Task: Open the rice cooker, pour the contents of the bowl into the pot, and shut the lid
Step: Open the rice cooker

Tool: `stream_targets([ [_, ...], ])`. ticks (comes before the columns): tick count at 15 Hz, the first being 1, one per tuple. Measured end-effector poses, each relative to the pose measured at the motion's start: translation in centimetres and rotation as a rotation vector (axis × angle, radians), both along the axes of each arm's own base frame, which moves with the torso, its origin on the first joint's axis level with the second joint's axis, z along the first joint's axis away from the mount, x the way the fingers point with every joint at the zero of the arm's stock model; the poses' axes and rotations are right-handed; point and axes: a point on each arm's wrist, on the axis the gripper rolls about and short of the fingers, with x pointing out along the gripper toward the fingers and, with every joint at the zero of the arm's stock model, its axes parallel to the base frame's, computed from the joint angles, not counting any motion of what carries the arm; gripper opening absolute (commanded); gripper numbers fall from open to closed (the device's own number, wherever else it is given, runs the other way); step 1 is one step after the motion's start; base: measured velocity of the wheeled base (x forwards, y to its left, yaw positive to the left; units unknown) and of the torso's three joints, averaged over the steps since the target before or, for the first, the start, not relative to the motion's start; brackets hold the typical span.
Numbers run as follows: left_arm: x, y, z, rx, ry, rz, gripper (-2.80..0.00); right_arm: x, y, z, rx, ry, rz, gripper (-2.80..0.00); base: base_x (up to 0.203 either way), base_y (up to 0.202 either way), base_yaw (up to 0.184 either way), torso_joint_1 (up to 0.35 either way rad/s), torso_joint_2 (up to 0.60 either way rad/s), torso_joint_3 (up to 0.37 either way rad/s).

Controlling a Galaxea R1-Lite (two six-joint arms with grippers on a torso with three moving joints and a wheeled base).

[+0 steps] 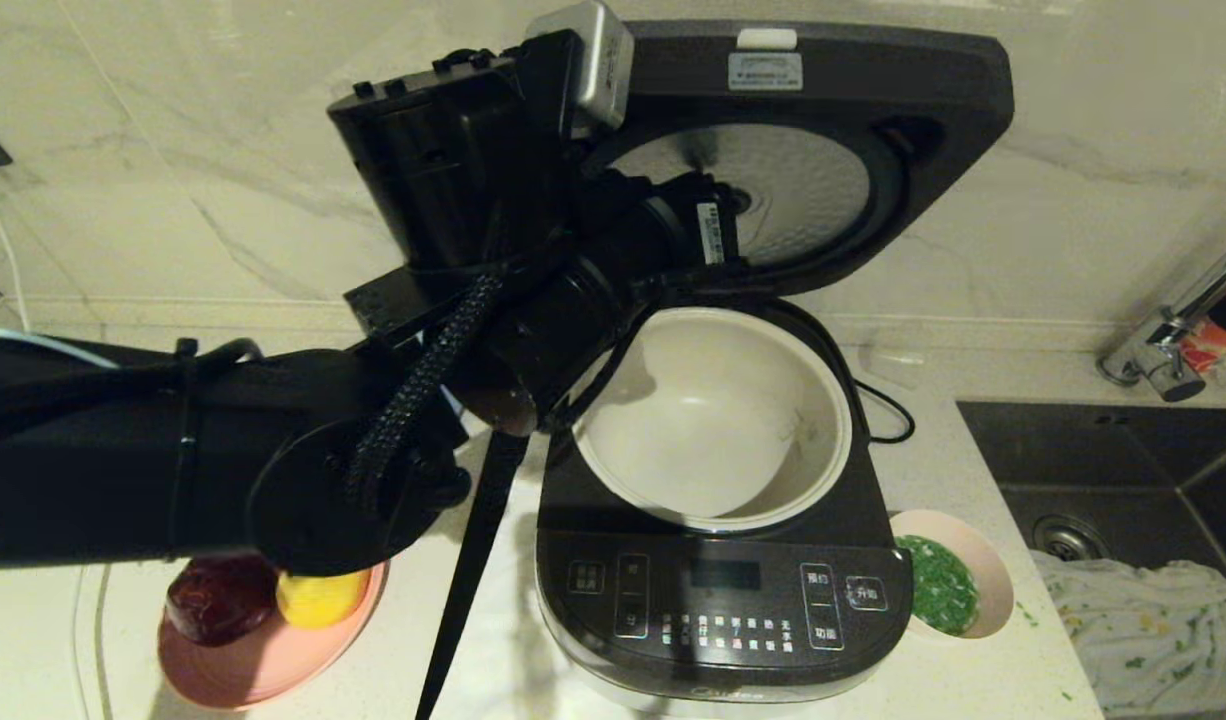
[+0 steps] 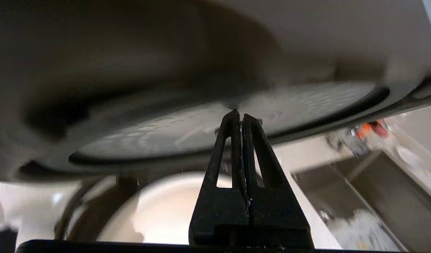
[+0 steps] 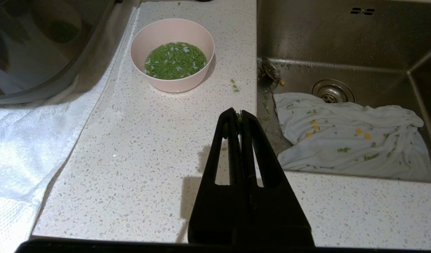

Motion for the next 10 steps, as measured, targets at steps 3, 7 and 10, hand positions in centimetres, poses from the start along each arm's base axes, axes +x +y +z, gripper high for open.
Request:
stream_targets([
  [3, 1.3, -0.9, 0.0, 0.010, -0.026, 0.014, -2.80, 0.0, 0.0, 0.0, 0.000, 0.000, 0.000, -2.80, 0.000, 0.000, 0.000, 0.000, 0.00, 0.000],
  [7, 3.8, -0.7, 0.4, -0.003, -0.050, 0.060, -2.80, 0.0, 0.0, 0.0, 0.000, 0.000, 0.000, -2.80, 0.000, 0.000, 0.000, 0.000, 0.00, 0.000],
  [10, 5.3, -0.5, 0.3, 0.003, -0.063, 0.089, -2.80, 0.0, 0.0, 0.0, 0.000, -0.001, 0.000, -2.80, 0.000, 0.000, 0.000, 0.000, 0.00, 0.000],
])
